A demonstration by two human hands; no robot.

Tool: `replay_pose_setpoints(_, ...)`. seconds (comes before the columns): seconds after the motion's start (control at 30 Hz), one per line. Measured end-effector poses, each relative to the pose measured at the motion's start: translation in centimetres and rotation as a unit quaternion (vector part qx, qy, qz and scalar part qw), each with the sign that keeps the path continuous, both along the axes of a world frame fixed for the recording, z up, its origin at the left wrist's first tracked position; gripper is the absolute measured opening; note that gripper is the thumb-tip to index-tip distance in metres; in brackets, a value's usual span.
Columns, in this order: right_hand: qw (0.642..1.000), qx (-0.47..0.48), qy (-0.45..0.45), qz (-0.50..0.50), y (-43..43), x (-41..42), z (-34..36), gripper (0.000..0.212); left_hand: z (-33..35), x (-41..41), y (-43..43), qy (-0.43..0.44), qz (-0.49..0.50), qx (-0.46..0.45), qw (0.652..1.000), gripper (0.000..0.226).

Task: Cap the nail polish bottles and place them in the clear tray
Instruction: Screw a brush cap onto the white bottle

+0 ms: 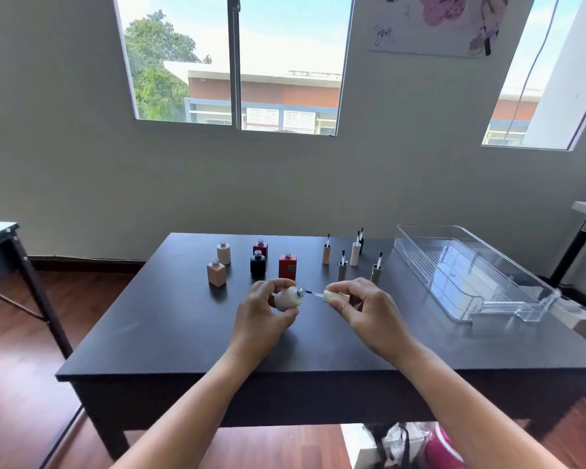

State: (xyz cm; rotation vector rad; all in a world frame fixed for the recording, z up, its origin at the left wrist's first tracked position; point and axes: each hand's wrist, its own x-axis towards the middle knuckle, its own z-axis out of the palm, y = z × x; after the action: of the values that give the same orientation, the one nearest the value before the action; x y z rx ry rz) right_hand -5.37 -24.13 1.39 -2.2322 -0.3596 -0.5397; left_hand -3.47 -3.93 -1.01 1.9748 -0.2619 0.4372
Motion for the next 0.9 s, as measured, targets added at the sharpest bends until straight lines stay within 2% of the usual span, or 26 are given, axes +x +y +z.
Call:
replay_pose_setpoints(0.5, 1.0, 0.002, -0.013, 0.008, 0.5, -0.1, 0.5, 0.015, -0.1, 0.2, 0.0, -0.005, 0.007, 0.005, 1.0, 0.038)
replay_pose_setpoints(0.9, 1.0, -0.007, 0.011, 0.028, 0.7, 0.5, 1.1, 0.031, -0.1, 0.0, -0.1, -0.036, 0.01, 0.062, 0.997, 0.038)
